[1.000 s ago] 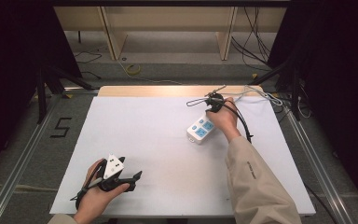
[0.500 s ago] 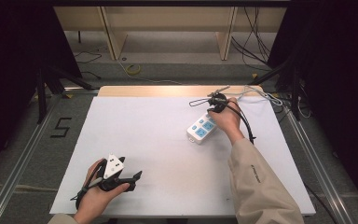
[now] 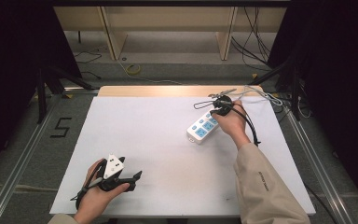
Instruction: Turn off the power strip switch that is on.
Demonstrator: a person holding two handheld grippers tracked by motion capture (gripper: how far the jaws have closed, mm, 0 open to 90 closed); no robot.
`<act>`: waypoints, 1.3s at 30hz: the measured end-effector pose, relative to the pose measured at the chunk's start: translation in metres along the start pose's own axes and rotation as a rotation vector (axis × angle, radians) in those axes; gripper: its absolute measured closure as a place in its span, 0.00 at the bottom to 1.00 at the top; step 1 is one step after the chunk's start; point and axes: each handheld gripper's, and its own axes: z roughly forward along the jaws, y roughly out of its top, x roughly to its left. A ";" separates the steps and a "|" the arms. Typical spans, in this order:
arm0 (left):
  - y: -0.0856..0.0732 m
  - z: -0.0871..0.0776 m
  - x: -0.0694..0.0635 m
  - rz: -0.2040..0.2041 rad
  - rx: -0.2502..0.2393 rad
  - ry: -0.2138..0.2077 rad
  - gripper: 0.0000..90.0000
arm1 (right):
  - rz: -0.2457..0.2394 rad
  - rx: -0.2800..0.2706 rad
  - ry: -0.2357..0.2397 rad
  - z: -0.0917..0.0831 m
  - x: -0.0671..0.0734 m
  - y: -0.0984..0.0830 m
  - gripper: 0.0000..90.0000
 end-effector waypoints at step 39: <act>0.000 0.001 0.000 -0.005 0.005 0.011 0.23 | -0.044 -0.096 0.060 -0.066 0.035 -0.051 0.99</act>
